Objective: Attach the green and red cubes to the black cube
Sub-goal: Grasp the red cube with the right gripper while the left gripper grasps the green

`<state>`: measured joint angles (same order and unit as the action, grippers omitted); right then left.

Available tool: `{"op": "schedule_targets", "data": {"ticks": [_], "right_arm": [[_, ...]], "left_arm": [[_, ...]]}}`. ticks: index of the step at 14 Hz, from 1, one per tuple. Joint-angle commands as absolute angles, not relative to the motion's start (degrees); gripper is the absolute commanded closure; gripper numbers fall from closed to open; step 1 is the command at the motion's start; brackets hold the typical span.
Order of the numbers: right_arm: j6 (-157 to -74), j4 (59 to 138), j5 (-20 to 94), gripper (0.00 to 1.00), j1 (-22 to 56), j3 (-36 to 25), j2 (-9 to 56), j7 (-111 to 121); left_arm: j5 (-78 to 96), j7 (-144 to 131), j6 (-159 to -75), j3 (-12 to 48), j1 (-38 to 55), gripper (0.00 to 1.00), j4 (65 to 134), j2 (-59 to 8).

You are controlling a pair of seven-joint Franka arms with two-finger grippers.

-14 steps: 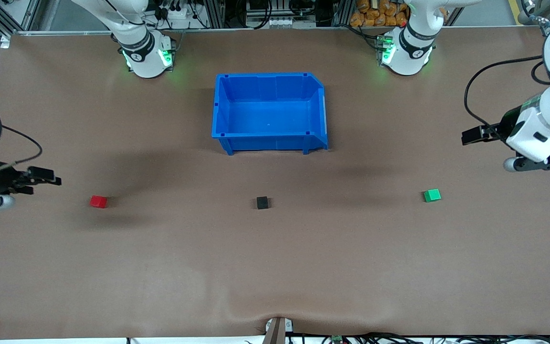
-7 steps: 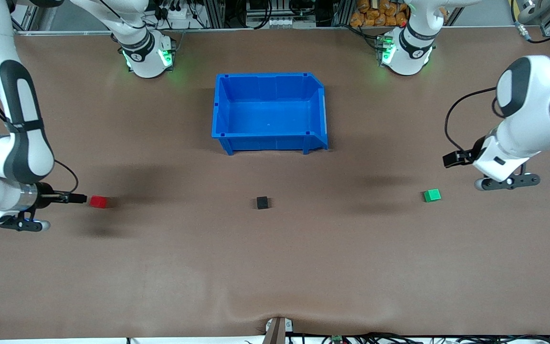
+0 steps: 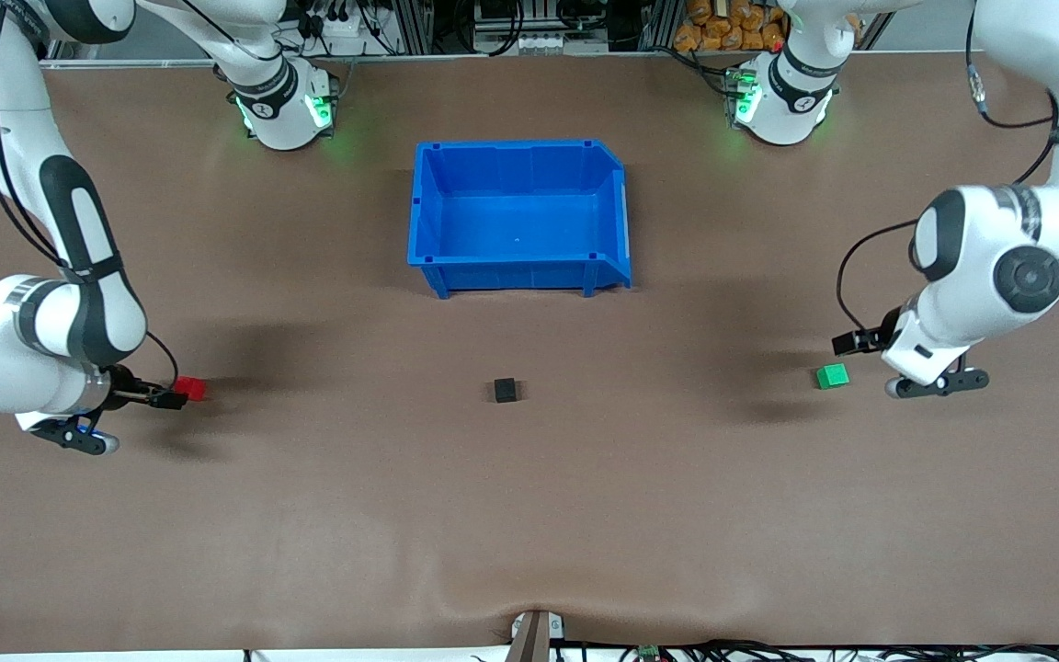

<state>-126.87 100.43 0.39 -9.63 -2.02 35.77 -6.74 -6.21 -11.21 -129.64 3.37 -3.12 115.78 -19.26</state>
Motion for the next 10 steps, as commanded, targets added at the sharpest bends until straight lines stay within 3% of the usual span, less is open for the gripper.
{"op": "schedule_targets", "data": {"ticks": [1, 10], "right_arm": [[-131.1, 104.7, -0.9, 0.0, -9.0, -1.7, 34.8, -9.4], [-129.2, 105.7, -1.1, 0.0, -7.6, -1.8, 33.9, 1.2]], "left_arm": [[-5.9, -13.2, -132.0, 4.0, -4.6, 0.0, 114.5, -23.1], [-5.4, -21.3, -134.7, 4.0, -2.9, 0.0, 110.8, -28.4]]}}
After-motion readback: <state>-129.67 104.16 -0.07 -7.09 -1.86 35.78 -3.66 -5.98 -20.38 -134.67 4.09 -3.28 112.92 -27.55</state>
